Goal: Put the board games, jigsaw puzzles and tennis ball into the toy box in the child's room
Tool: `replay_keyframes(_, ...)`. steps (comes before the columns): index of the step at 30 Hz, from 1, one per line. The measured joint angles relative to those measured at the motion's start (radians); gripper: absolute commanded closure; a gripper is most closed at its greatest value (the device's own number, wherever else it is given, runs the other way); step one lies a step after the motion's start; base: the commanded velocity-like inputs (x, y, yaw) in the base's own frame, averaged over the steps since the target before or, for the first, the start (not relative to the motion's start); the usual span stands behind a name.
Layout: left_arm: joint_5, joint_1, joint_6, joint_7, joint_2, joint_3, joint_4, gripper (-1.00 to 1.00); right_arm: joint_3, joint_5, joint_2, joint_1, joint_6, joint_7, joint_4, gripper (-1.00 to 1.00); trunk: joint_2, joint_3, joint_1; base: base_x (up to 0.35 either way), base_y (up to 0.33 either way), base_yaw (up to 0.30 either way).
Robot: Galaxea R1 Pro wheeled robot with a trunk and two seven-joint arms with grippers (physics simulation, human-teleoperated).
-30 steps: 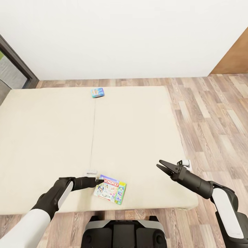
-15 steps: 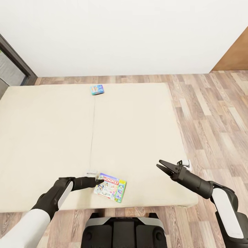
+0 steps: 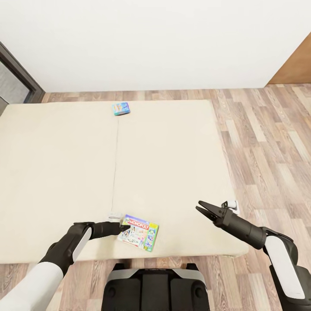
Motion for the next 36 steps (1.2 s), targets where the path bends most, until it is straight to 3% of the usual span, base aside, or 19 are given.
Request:
replay_keyframes(6, 0.000, 0.000, -0.008, 0.000, 0.000, 0.000, 0.000, -1.00, 0.002, 0.007, 0.000, 0.000, 0.000, -0.036, 0.000, -1.00, 0.000, -0.010, 0.000, 0.000, 0.000, 0.000)
replay_keyframes(29, 0.004, -0.007, -0.014, 0.000, -0.007, 0.008, -0.045, -1.00, -0.005, 0.012, -0.001, 0.000, -0.002, -0.062, 0.001, -1.00, 0.000, -0.043, 0.000, 0.000, 0.000, 0.000)
replay_keyframes(36, 0.003, -0.013, -0.024, 0.002, -0.011, 0.008, -0.053, -1.00, -0.004, 0.017, 0.000, 0.000, -0.003, -0.120, 0.000, -1.00, 0.000, -0.044, 0.000, 0.000, 0.000, 0.000)
